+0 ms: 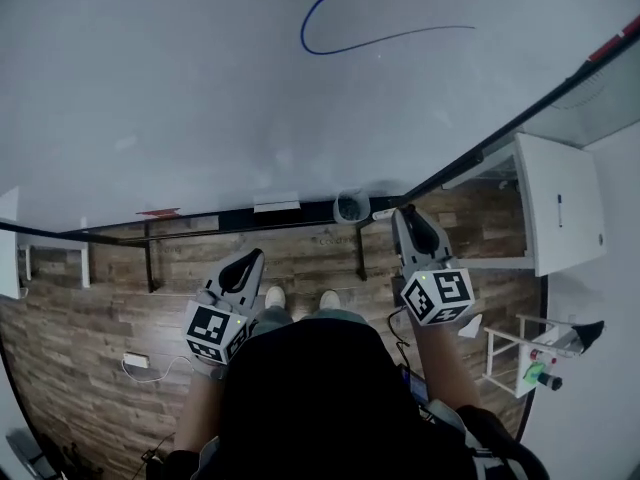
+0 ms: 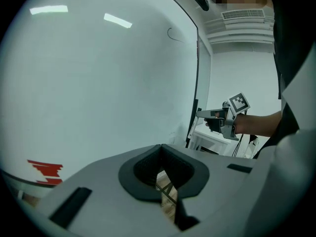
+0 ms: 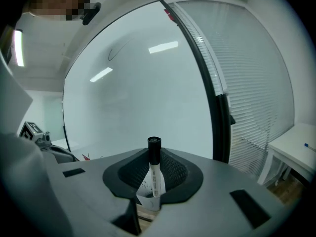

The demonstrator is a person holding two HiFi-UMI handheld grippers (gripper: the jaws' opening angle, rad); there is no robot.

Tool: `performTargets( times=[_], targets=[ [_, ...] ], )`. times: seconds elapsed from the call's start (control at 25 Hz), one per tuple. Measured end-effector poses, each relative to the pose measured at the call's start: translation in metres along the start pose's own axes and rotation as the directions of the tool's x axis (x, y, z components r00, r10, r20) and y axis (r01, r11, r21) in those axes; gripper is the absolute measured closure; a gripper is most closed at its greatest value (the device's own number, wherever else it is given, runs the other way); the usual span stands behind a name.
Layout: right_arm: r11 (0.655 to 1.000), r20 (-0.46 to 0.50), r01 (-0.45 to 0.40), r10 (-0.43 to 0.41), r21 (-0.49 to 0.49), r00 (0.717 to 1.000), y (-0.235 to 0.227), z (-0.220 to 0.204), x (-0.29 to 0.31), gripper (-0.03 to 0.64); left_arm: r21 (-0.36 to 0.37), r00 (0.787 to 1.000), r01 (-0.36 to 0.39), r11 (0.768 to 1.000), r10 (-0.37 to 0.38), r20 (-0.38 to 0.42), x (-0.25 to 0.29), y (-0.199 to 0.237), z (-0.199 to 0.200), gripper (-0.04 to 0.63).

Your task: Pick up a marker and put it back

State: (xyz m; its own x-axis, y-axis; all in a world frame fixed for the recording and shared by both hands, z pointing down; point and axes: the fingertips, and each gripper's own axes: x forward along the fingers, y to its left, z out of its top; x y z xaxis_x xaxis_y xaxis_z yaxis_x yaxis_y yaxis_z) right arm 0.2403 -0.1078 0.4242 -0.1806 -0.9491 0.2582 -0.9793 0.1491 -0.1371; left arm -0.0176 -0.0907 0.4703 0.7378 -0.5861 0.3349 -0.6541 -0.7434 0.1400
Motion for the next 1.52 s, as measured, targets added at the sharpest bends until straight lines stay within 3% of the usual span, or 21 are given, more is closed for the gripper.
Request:
performTargets(
  times=[0.36,0.68,1.12,1.52],
  targets=[
    [0.99,-0.095,-0.136,0.132,-0.036,0.987,0.029,-0.028,0.059,0.526,-0.074,0.981,-0.192,0.979,0.191,-0.011,-0.048,0.025,-0.019,0.577],
    [0.973,-0.215,-0.22,0.2,-0.07,0.956,0.044,-0.066,0.093,0.526,-0.116,0.956,-0.293,0.949,0.292,-0.031,-0.075,0.028,-0.033,0.577],
    [0.959,-0.308,-0.256,0.209,-0.123,0.928,0.052,-0.092,0.103,0.525,-0.147,0.939,-0.344,0.927,0.34,-0.049,-0.092,0.024,-0.047,0.577],
    [0.953,-0.345,-0.264,0.199,-0.151,0.917,0.055,-0.097,0.104,0.525,-0.158,0.942,-0.337,0.928,0.334,-0.046,-0.095,0.02,-0.051,0.577]
  ],
)
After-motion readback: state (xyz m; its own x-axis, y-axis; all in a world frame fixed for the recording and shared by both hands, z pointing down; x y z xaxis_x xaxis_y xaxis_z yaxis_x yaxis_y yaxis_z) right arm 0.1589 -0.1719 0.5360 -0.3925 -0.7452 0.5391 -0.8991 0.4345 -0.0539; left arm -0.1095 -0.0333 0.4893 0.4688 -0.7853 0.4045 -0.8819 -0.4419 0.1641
